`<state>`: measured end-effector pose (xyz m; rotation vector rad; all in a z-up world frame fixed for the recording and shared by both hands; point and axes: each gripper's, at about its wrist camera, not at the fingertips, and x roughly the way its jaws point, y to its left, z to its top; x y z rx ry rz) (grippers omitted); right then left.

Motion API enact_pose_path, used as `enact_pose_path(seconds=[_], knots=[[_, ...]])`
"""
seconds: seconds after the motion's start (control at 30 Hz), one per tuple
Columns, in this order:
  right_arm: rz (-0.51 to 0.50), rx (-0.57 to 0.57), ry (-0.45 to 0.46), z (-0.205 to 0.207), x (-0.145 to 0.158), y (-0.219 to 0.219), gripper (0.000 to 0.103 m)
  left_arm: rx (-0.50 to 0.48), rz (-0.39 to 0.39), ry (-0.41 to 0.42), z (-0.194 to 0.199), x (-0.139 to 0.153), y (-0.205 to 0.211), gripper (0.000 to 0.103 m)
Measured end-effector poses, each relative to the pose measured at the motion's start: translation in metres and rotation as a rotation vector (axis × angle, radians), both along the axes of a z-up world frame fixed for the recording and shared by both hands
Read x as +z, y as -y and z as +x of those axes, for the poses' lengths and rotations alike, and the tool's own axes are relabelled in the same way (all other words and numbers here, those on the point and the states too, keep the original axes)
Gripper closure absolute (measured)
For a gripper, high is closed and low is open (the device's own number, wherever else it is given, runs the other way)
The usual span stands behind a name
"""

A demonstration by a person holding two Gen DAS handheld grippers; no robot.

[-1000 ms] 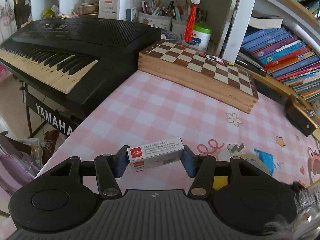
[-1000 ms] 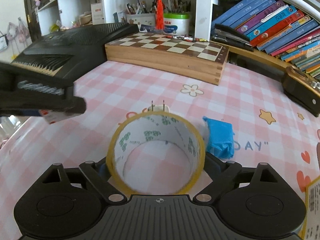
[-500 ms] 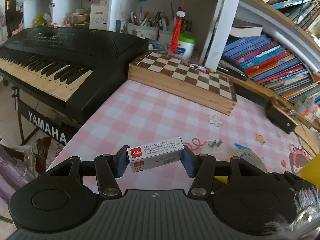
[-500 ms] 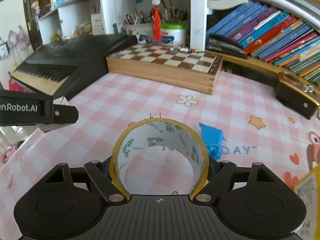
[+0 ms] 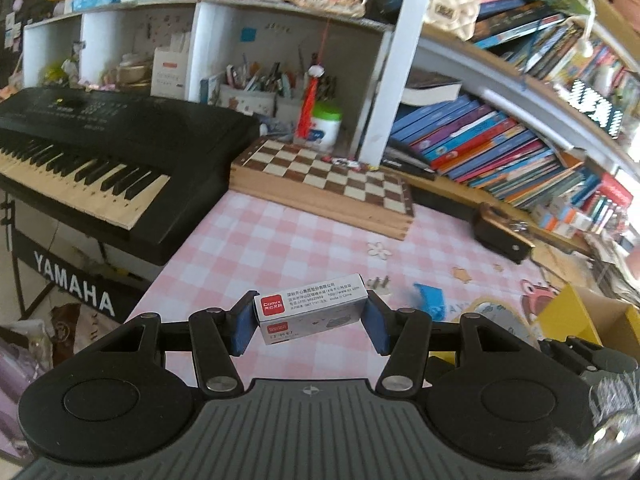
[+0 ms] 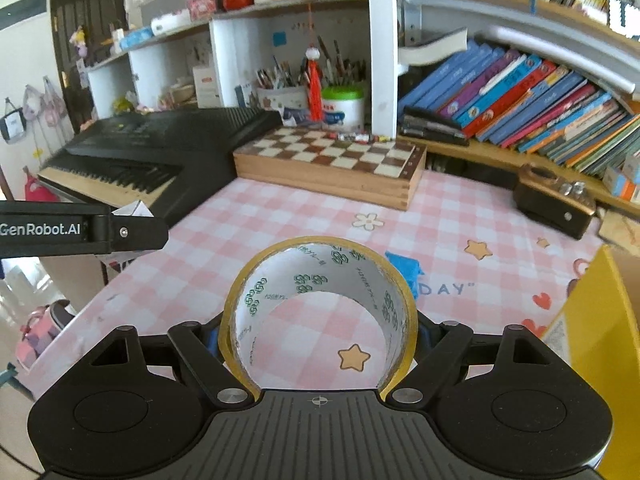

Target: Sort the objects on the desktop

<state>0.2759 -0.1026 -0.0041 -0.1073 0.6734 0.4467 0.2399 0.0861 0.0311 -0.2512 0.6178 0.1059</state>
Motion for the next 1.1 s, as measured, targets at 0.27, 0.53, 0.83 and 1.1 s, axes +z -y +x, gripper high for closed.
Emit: enact_pose_path(seconds=[0.27, 0.53, 0.83, 1.1], knots=[[0.004, -0.053, -0.004, -0.045, 0.013, 0.015, 0.019, -0.072, -0.047, 0.024, -0.042, 0.011, -0.004, 0.051], [0.017, -0.105, -0.025, -0.092, 0.018, 0.024, 0.019, -0.122, -0.085, 0.04, -0.085, 0.017, -0.004, 0.051], [0.046, -0.169, -0.042, -0.149, 0.021, 0.029, 0.019, -0.193, -0.098, 0.031, -0.129, 0.017, 0.0, 0.051], [0.047, -0.219, -0.067, -0.187, 0.016, 0.029, 0.019, -0.24, -0.103, 0.019, -0.161, 0.013, 0.0, 0.051]])
